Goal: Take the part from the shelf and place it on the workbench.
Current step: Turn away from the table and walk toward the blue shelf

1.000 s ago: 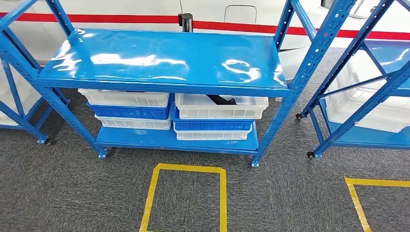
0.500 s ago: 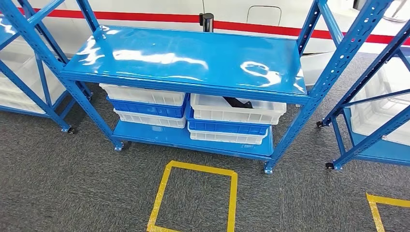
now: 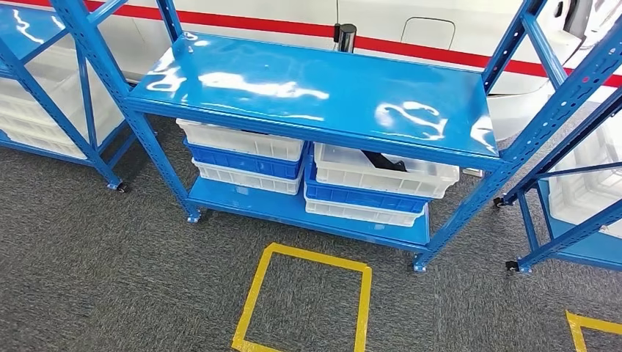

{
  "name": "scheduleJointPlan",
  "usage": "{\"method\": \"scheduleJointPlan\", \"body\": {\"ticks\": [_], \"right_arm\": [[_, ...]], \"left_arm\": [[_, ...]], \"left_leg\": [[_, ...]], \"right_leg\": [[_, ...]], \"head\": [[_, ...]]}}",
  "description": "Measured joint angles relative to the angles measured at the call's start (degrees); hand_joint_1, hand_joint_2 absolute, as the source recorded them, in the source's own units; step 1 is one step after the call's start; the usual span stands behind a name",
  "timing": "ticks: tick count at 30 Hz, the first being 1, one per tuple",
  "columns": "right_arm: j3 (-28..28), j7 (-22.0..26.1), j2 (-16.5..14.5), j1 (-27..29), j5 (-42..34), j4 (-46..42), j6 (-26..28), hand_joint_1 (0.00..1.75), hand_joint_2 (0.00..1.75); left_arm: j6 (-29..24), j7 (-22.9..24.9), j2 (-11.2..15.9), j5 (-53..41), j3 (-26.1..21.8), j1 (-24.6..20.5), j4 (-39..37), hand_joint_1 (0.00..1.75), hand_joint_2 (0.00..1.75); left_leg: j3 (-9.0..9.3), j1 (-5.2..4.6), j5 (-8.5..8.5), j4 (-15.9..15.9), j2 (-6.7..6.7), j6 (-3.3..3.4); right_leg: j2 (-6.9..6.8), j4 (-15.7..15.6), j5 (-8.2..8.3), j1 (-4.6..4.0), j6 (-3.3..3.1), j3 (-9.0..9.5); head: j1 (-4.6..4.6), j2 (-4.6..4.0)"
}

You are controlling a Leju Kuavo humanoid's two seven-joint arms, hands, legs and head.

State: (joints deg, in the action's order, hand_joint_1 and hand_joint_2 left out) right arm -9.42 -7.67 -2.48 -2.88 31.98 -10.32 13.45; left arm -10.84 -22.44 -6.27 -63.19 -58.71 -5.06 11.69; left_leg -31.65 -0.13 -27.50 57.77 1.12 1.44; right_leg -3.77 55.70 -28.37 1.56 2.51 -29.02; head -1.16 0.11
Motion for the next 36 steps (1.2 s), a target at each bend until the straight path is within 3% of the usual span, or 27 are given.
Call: {"method": "scheduleJointPlan", "body": {"ticks": [7,9,10,12,14,15,16,18,20,22,24,26,28,29,30,31,33,34,36], "right_arm": [[0.00,-0.09,-0.06,-0.07,0.01,-0.01,-0.27,0.00,0.00],[0.00,-0.13,-0.07,-0.13,0.04,-0.02,-0.28,0.00,0.00],[0.00,-0.15,-0.07,-0.11,0.07,-0.02,-0.29,0.00,0.00],[0.00,-0.19,-0.05,0.02,0.20,-0.02,-0.31,0.00,0.00],[0.00,-0.27,0.03,0.23,0.37,-0.02,-0.31,0.00,0.00],[0.00,-0.32,0.08,0.35,0.43,-0.02,-0.31,0.00,0.00],[0.00,-0.35,0.14,0.45,0.45,-0.02,-0.31,0.00,0.00],[0.00,-0.37,0.26,0.46,0.46,-0.02,-0.31,0.00,0.00],[0.00,-0.37,0.32,0.27,0.46,-0.02,-0.31,0.00,0.00],[0.00,-0.39,0.31,0.06,0.45,-0.02,-0.31,0.00,0.00],[-0.01,-0.47,0.22,0.06,0.43,-0.02,-0.31,0.00,0.00],[-0.02,-0.55,0.17,0.13,0.43,-0.02,-0.31,0.00,0.00],[-0.02,-0.57,0.17,0.14,0.42,-0.02,-0.31,0.00,0.00],[-0.02,-0.59,0.15,0.16,0.42,-0.02,-0.31,0.00,0.00],[-0.02,-0.62,0.14,0.20,0.42,-0.02,-0.31,0.00,0.00],[-0.02,-0.64,0.13,0.25,0.42,-0.02,-0.31,0.00,0.00],[-0.02,-0.68,0.09,0.33,0.43,-0.02,-0.31,0.00,0.00],[-0.02,-0.68,0.06,0.30,0.43,-0.02,-0.31,0.00,0.00],[-0.02,-0.68,0.05,0.14,0.43,-0.02,-0.31,0.00,0.00]], "left_arm": [[0.04,0.56,0.18,-0.12,0.00,0.00,0.01,0.00,0.00],[0.04,0.88,0.26,-0.20,0.00,0.01,0.02,0.00,0.00],[0.05,1.03,0.27,-0.24,0.00,-0.01,0.02,0.00,0.00],[0.08,1.25,0.23,-0.28,0.00,-0.08,0.02,0.00,0.00],[0.19,1.40,0.16,-0.31,0.00,-0.10,0.01,0.00,0.00],[0.29,1.47,0.12,-0.31,0.00,-0.09,0.01,0.00,0.00],[0.38,1.51,0.07,-0.32,0.00,-0.07,0.01,0.00,0.00],[0.49,1.56,-0.03,-0.36,0.00,-0.06,0.01,0.00,0.00],[0.50,1.60,-0.08,-0.40,0.00,-0.06,0.01,0.00,0.00],[0.52,1.63,-0.06,-0.42,0.00,-0.08,0.02,0.00,0.00],[0.54,1.63,0.03,-0.46,0.00,-0.10,0.05,0.00,0.00],[0.54,1.65,0.08,-0.51,0.01,-0.10,0.07,0.00,0.00],[0.54,1.69,0.04,-0.57,0.02,-0.08,0.07,0.00,0.00],[0.54,1.71,0.04,-0.59,0.02,-0.06,0.07,0.00,0.00],[0.54,1.73,0.04,-0.59,0.02,-0.04,0.07,0.00,0.00],[0.54,1.75,0.06,-0.59,0.02,-0.04,0.07,0.00,0.00],[0.54,1.77,0.12,-0.59,0.02,-0.05,0.07,0.00,0.00],[0.54,1.77,0.14,-0.60,0.03,-0.08,0.07,0.00,0.00],[0.54,1.79,0.14,-0.65,0.04,-0.15,0.07,0.00,0.00]], "left_leg": [[-0.26,-0.78,-0.24,0.07,-0.17,1.52],[0.08,-0.50,-0.02,-0.46,-0.45,2.21],[0.30,-0.31,0.14,-0.73,-0.58,2.55],[0.40,-0.26,0.16,-0.84,-0.80,2.92],[0.51,-0.47,0.06,-0.81,-1.33,3.00],[0.66,-0.55,-0.02,-0.79,-1.69,2.93],[0.89,-0.60,-0.14,-0.78,-2.03,2.79],[1.40,-0.68,-0.50,-0.74,-2.53,2.31],[1.69,-0.80,-1.01,-0.72,-2.74,1.59],[1.82,-0.69,-1.43,-0.78,-2.75,0.85],[1.71,-0.38,-2.18,0.11,-2.51,0.15],[-0.65,-0.03,-4.85,5.19,-2.02,-0.66],[-5.28,0.35,-7.97,13.12,-1.63,-1.37],[-7.18,0.54,-8.30,15.69,-1.52,-1.60],[-8.08,0.69,-7.36,16.14,-1.42,-1.72],[-7.78,0.81,-5.27,14.23,-1.34,-1.74],[-4.80,0.87,-0.32,6.59,-1.03,-1.48],[-3.39,0.77,1.11,3.37,-0.92,-1.24],[-2.22,0.34,1.43,0.87,-0.86,-0.60]], "right_leg": [[-0.12,-0.52,0.25,0.74,1.94,0.56],[0.75,0.82,-0.63,0.89,2.15,-0.02],[1.53,3.23,-1.79,0.89,1.88,-1.21],[2.94,11.20,-5.02,0.70,0.95,-5.42],[3.35,17.29,-6.55,0.35,0.73,-9.01],[3.42,17.17,-5.92,0.20,0.94,-9.26],[3.45,14.56,-4.38,0.12,1.24,-8.26],[3.56,6.25,-0.81,-0.02,1.39,-4.56],[3.67,1.62,0.70,-0.46,0.46,-2.53],[3.69,1.17,0.61,-0.81,-0.73,-2.20],[3.67,0.91,0.56,-0.45,-1.56,-1.54],[3.58,0.72,0.39,-0.11,-2.24,-0.91],[3.51,0.73,-0.01,-0.18,-2.70,-0.51],[3.51,0.74,-0.25,-0.22,-2.78,-0.28],[3.52,0.75,-0.53,-0.22,-2.76,0.05],[3.54,0.75,-0.89,-0.21,-2.65,0.51],[3.57,0.74,-1.70,-0.23,-2.28,1.44],[3.58,0.74,-2.11,-0.41,-1.99,1.71],[3.55,0.59,-2.72,-0.72,-1.32,1.81]], "head": [[0.03,0.00],[0.00,0.00],[-0.08,0.00],[-0.22,0.00],[-0.25,0.00],[-0.25,0.00],[-0.24,0.00],[-0.23,0.00],[-0.17,0.00],[-0.14,0.00],[-0.11,0.00],[0.01,0.00],[0.08,0.00],[0.09,0.00],[0.09,0.00],[0.09,0.00],[0.07,0.00],[0.08,0.00],[0.07,0.00]]}}
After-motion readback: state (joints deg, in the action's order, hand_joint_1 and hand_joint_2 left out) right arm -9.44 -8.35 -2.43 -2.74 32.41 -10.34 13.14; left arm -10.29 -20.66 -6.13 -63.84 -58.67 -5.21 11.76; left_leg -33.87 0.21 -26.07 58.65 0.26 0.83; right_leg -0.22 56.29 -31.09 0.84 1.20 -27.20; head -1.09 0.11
